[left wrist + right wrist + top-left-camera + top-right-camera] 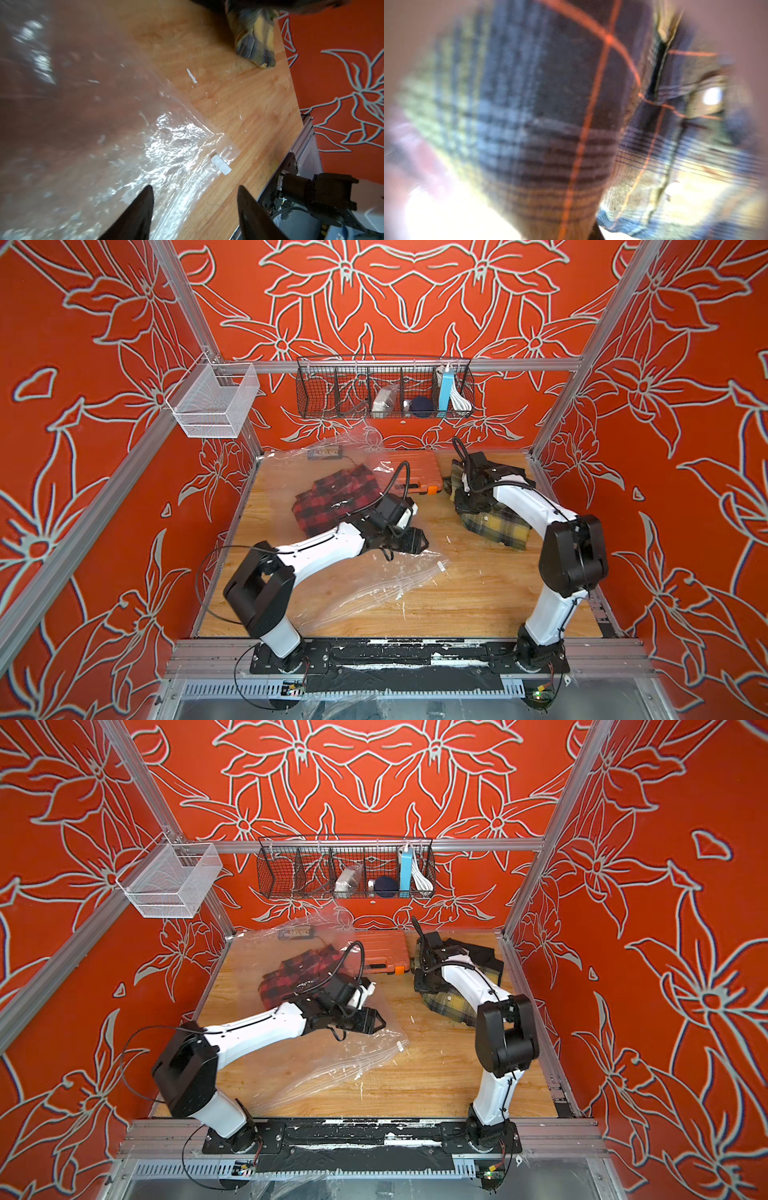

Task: Place the folded shirt into the vacuum bag
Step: Move the shirt at the center of the board.

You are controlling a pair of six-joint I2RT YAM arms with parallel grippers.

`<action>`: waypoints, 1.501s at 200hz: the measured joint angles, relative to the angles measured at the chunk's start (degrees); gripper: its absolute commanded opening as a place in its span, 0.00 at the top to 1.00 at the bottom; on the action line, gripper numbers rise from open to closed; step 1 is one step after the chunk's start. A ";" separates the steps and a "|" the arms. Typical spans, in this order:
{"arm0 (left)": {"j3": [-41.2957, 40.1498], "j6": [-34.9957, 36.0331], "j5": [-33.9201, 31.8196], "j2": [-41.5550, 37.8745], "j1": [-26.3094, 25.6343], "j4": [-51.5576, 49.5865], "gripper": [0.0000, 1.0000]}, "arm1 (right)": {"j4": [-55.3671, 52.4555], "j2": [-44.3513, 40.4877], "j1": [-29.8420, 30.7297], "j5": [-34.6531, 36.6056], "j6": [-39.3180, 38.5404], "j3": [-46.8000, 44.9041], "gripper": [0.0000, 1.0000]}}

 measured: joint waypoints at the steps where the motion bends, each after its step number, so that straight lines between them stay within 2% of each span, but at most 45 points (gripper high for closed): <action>1: -0.09 -0.07 0.07 0.22 -0.04 0.11 0.38 | -0.04 -0.20 0.00 -0.02 -0.07 -0.07 1.00; 38: -4.15 -1.27 0.57 6.67 0.00 1.55 0.38 | -5.84 -7.85 0.22 -3.91 -2.25 -3.08 1.00; 86: -5.75 -1.42 1.03 6.25 0.26 3.69 0.38 | -14.36 -16.98 6.51 -5.09 -3.80 -4.46 1.00; 119: -9.01 -2.36 1.97 -1.27 2.21 -0.79 0.38 | -14.53 -18.80 11.74 -5.73 -2.58 -6.69 1.00; 154: -10.10 -4.20 3.93 -13.31 10.67 -4.46 0.39 | -6.88 -18.45 15.56 -9.01 0.63 -17.07 1.00; 186: -10.14 -4.87 4.35 -15.85 15.02 -7.72 0.38 | 0.57 -14.10 20.72 -10.49 2.71 -22.29 0.99; 202: -10.67 -5.66 5.05 -15.87 15.74 -9.33 0.36 | 4.55 -11.76 22.16 -11.87 3.10 -24.68 0.91; 221: -11.17 -6.84 5.62 -16.26 16.37 -10.99 0.32 | 7.69 -9.75 22.71 -14.49 3.67 -27.06 0.57; 246: -11.10 -8.07 7.06 -16.94 16.65 -11.85 0.28 | 8.24 -8.72 22.58 -19.21 2.34 -27.15 0.38; 273: -10.43 -8.74 7.65 -16.92 15.17 -12.83 0.26 | 7.48 -15.76 18.62 -25.46 3.96 -27.15 0.34; 300: -7.85 -8.87 6.05 -14.23 10.78 -14.08 0.29 | 4.87 -26.82 7.82 -25.35 6.16 -27.06 0.34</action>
